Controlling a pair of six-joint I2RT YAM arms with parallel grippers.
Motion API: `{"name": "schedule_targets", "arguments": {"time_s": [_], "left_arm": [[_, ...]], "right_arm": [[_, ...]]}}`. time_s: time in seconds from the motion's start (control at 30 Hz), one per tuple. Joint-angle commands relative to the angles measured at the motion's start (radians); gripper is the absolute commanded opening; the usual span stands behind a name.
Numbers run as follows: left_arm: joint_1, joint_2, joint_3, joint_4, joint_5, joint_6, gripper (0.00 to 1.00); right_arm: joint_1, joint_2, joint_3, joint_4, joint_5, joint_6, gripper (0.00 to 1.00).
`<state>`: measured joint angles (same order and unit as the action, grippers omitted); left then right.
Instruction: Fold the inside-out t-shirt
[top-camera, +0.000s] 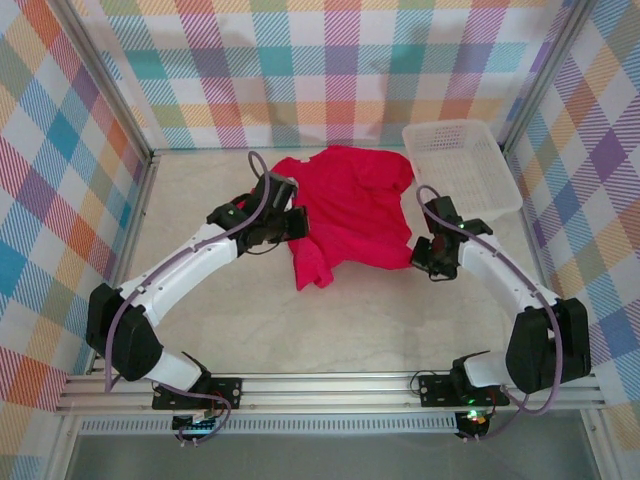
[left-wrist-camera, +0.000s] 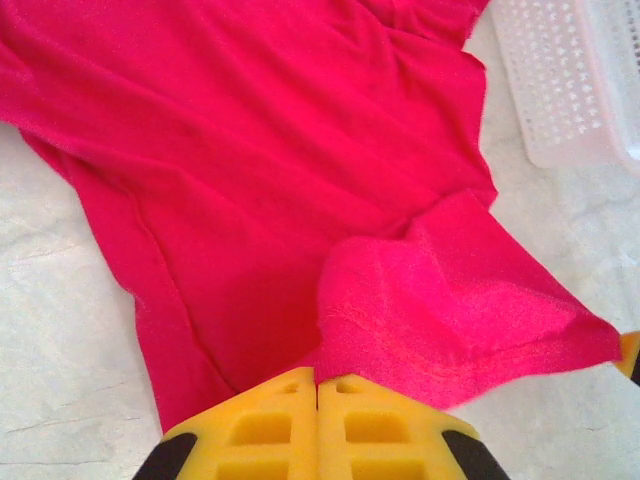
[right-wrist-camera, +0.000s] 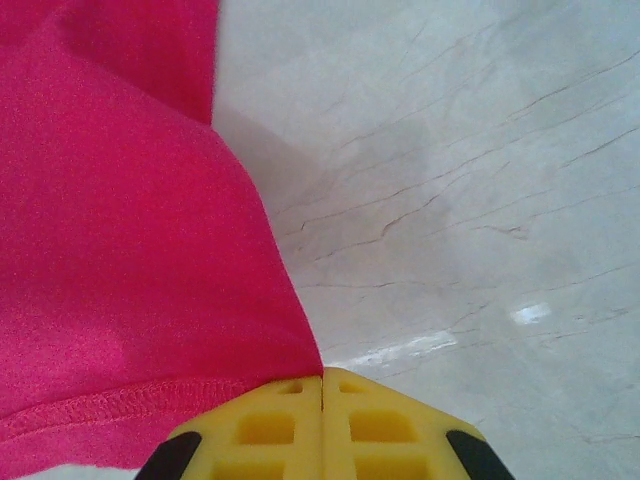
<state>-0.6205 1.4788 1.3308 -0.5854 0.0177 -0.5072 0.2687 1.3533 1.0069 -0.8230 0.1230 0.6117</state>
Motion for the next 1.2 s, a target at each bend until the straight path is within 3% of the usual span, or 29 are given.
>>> {"name": "schedule_targets", "arguments": {"time_s": [0.0, 0.1, 0.23, 0.4, 0.53, 0.7, 0.73, 0.8, 0.9, 1.0, 1.17], "left_arm": [[-0.004, -0.041, 0.111, -0.068, -0.03, 0.057, 0.0], [0.0, -0.059, 0.206, -0.157, -0.123, 0.158, 0.0], [0.055, -0.083, 0.342, -0.24, -0.127, 0.253, 0.0], [0.101, -0.104, 0.415, -0.264, -0.119, 0.344, 0.0], [0.104, -0.105, 0.328, -0.212, -0.031, 0.292, 0.0], [0.094, -0.059, 0.174, -0.101, 0.066, 0.179, 0.0], [0.094, -0.047, 0.165, -0.097, 0.056, 0.171, 0.0], [0.094, -0.019, 0.163, -0.105, 0.017, 0.166, 0.0], [0.099, 0.015, 0.188, -0.13, -0.026, 0.167, 0.0], [0.108, 0.039, 0.212, -0.148, -0.043, 0.167, 0.0], [0.135, 0.055, 0.237, -0.187, -0.085, 0.163, 0.0]], "right_arm": [[-0.027, -0.052, 0.135, -0.067, 0.041, -0.041, 0.0], [-0.031, -0.083, 0.259, -0.13, -0.003, -0.054, 0.0], [-0.03, -0.112, 0.405, -0.197, -0.12, -0.057, 0.0], [-0.035, -0.152, 0.486, -0.247, -0.079, -0.074, 0.0], [-0.049, -0.137, 0.394, -0.197, -0.09, -0.082, 0.0], [-0.005, -0.087, 0.133, 0.098, -0.335, -0.053, 0.0], [0.026, -0.071, 0.101, 0.15, -0.346, -0.054, 0.05], [0.118, -0.026, 0.043, 0.263, -0.344, -0.059, 0.25], [0.263, 0.061, 0.003, 0.414, -0.328, -0.081, 0.41], [0.383, 0.171, -0.001, 0.516, -0.254, -0.101, 0.51], [0.497, 0.36, 0.096, 0.519, -0.156, -0.14, 0.58]]}}
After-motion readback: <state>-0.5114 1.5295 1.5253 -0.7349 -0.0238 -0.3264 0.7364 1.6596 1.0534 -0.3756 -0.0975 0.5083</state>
